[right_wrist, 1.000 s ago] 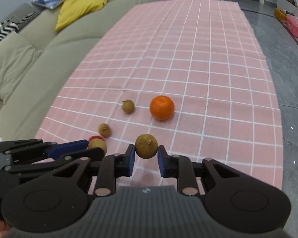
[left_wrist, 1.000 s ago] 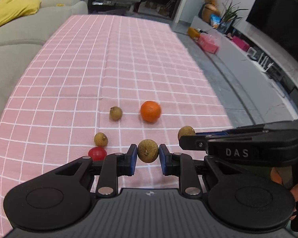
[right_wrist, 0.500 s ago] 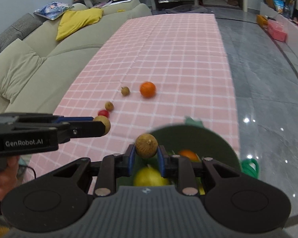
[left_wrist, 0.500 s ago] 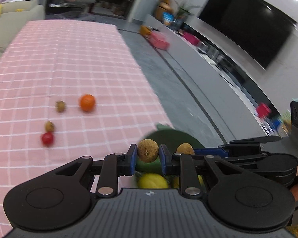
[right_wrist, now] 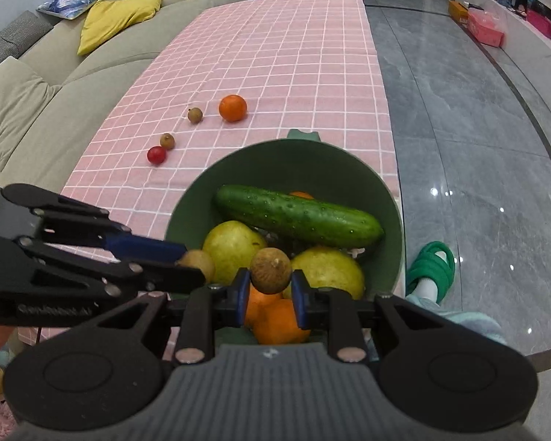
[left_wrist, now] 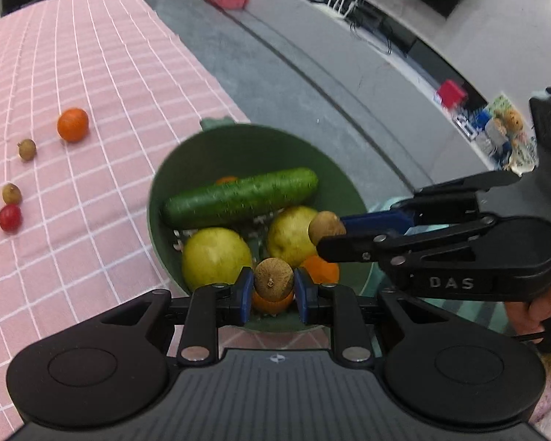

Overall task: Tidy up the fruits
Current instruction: 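Carry both longans into the colander and open both tools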

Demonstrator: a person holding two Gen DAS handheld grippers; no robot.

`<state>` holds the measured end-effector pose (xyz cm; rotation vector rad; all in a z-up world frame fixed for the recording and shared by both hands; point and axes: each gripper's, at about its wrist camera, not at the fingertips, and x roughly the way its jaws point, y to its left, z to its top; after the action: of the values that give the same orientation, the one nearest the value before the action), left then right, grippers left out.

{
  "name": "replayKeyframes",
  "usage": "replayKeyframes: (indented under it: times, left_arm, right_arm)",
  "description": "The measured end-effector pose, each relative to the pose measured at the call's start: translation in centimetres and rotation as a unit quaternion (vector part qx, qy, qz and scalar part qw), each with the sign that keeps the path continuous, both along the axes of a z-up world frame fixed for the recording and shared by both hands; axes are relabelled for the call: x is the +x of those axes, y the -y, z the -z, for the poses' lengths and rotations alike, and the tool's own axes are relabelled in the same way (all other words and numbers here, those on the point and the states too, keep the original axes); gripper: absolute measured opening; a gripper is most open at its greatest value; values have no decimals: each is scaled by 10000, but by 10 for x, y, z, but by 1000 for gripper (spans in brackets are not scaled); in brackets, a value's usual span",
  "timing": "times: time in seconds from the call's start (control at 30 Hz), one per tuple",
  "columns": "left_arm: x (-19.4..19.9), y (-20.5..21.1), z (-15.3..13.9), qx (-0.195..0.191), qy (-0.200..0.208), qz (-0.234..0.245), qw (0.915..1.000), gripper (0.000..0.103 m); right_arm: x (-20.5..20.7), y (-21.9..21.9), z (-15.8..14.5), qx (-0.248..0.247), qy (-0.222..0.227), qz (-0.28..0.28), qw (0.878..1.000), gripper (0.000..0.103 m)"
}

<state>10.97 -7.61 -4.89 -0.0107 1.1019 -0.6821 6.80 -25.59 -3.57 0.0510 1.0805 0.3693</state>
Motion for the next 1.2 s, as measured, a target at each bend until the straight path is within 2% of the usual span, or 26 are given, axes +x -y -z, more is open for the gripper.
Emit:
replayKeyframes:
  times: [0.27,0.63,0.87,1.0,1.2]
  left_arm:
    - [8,9,18,404,-317,114,9986,26]
    - [10,22,27,796,-340,385,9955,27]
    - [14,19,29,762,-376,316,9959,27]
    - [14,12,22,649,-343,242,9970,33]
    - [22,-15,1,416,-155,-236,9987,35]
  right_arm:
    - [5,0,14,64,-181,-99,9998,20]
    - [11,4,28,137,-361,-61,9992,20]
    - [13,3,29,142,-382,-74,9991,20]
    - [14,1,28,147,-355,-92,9992,20]
    - [23,-8,28,88,-270,-158,9995,20]
